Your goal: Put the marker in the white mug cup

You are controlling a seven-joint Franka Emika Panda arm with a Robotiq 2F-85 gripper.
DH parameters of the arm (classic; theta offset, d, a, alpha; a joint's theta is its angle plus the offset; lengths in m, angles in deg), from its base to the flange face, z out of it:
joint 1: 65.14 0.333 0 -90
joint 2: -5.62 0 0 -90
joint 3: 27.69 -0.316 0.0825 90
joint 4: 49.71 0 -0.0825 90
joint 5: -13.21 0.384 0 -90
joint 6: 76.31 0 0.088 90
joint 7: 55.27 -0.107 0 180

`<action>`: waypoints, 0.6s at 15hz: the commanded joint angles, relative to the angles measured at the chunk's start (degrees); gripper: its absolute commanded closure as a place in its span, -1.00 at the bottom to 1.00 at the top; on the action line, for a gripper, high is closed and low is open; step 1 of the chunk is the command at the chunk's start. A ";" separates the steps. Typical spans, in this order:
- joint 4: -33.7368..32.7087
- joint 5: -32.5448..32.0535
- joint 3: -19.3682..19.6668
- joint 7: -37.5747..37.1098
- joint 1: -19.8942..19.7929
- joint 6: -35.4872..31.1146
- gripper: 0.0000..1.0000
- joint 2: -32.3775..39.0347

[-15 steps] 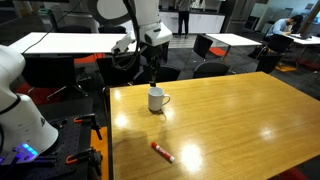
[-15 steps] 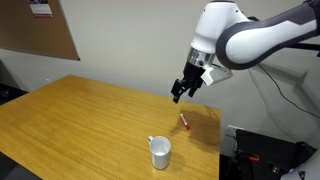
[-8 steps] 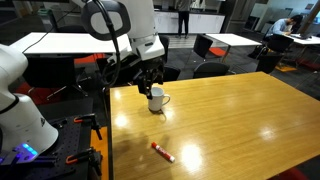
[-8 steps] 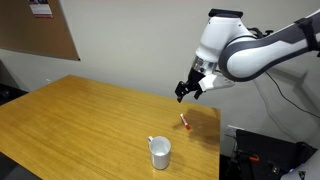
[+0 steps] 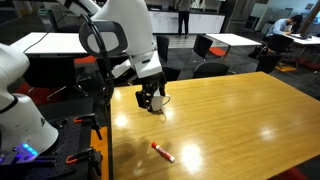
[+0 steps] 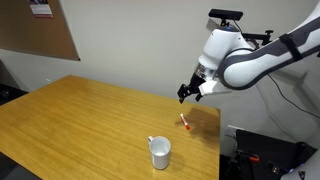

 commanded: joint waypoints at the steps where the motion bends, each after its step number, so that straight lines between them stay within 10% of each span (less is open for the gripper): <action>1: 0.17 0.55 0.77 0.16 -0.52 -4.60 -1.00 3.65; 9: -1.55 3.51 3.98 2.11 0.32 -10.30 -1.00 11.66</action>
